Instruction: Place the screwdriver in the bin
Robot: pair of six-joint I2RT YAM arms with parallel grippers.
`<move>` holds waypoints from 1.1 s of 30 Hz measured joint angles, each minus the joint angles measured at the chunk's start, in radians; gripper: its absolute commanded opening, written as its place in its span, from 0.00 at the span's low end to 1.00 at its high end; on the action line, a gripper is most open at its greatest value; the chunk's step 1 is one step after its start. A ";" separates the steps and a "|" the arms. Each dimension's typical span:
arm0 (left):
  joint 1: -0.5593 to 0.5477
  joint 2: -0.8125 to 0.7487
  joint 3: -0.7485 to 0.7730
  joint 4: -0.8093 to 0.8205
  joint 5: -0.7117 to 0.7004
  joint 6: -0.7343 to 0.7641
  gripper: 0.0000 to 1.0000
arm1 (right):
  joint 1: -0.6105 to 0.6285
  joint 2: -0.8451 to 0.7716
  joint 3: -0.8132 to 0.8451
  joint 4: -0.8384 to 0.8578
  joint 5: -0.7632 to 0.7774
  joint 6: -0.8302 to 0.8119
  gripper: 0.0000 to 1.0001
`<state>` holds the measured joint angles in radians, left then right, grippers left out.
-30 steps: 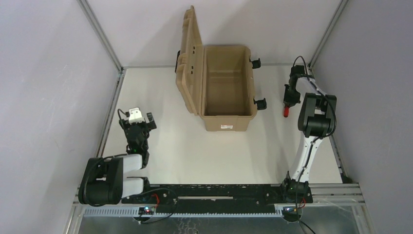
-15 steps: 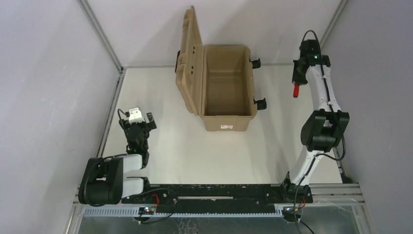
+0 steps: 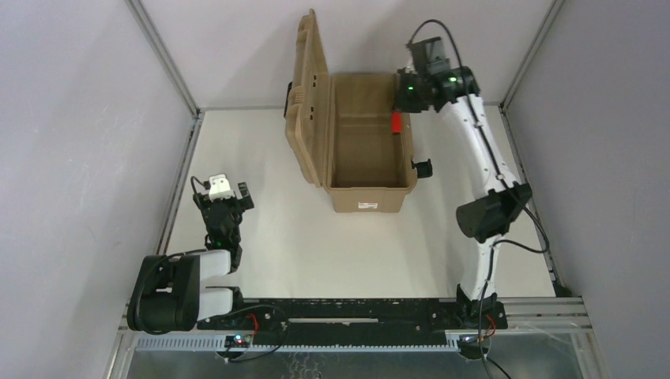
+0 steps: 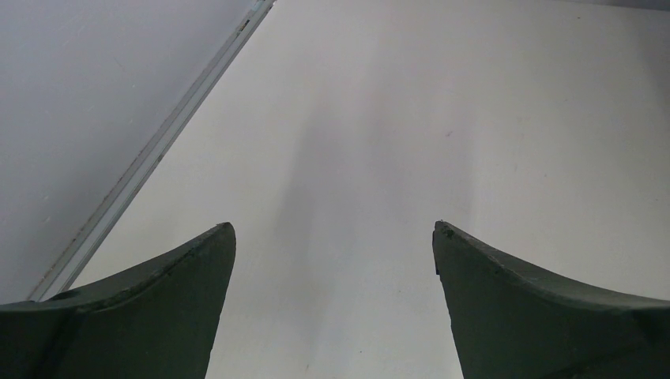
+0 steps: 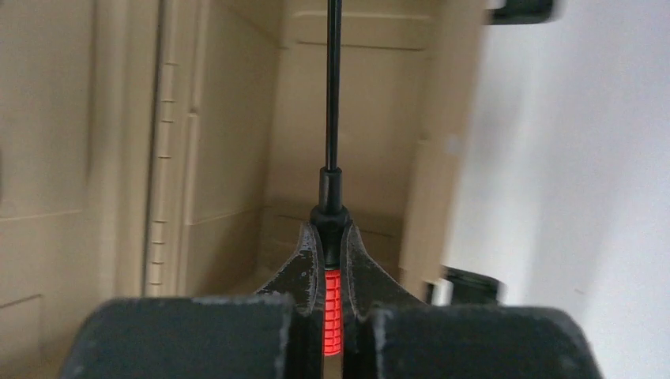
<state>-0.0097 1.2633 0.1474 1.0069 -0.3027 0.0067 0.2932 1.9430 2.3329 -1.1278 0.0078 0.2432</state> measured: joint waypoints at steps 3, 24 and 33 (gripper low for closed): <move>0.000 0.000 0.000 0.000 0.000 0.000 1.00 | 0.065 0.079 0.042 0.027 -0.020 0.044 0.00; 0.000 0.000 0.000 0.000 0.000 0.000 1.00 | 0.179 0.520 -0.060 0.177 0.133 0.164 0.57; 0.000 0.000 0.000 0.000 0.000 0.000 1.00 | 0.180 0.309 -0.055 0.163 0.174 0.096 0.90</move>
<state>-0.0097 1.2633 0.1474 1.0069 -0.3027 0.0067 0.4728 2.2517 2.2780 -0.9646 0.1818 0.3393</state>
